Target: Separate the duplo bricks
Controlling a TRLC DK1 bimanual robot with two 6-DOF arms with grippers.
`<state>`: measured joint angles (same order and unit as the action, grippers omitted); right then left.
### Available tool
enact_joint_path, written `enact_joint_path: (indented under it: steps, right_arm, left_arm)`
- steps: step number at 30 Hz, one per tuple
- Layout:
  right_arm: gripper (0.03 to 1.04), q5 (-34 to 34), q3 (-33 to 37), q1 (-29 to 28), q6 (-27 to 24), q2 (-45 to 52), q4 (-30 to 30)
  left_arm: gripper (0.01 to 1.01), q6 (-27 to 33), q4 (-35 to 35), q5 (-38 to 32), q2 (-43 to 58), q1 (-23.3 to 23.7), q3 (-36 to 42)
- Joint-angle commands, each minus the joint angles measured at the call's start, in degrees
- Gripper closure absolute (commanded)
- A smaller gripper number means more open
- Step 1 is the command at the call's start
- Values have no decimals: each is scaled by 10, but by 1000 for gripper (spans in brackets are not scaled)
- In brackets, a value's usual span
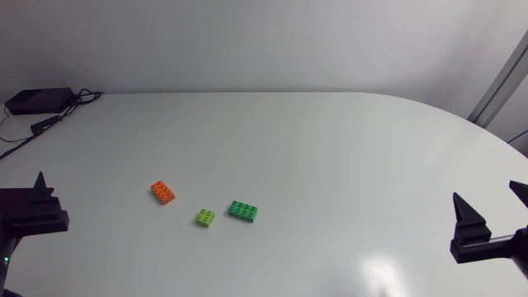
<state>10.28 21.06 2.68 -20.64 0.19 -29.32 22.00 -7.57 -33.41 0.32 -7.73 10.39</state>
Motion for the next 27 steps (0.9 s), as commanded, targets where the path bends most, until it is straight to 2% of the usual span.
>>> enact_joint_path:
  steps: [1, 5, 8, 10, 12, 16, 20, 27]
  right_arm:
    - [69, -3, -12, 17, -14, -4, 17]
    - [69, -3, -17, 46, -15, -4, 32]
    - [69, -2, -21, 76, -15, -3, 45]
    - [69, -2, -26, 87, -21, 5, 62]
    - [69, -3, -40, 92, -57, 18, 88]
    - [69, 25, -60, 103, -65, 37, 129]
    - [69, 62, -75, 106, -53, 29, 151]
    - [69, 64, -105, 105, -32, 10, 172]
  left_arm:
    - [43, -92, 22, -1, -12, 14, -23]
    - [43, -140, 67, 12, -12, 17, -57]
    - [43, -140, 81, 45, -12, 17, -73]
    - [43, -140, 83, 79, -12, 17, -81]
    - [43, -140, 88, 117, -12, 20, -86]
    - [43, -135, 98, 189, -12, 22, -93]
    - [43, -132, 109, 205, -12, 22, -100]
    - [43, -126, 101, 237, -12, 22, -107]
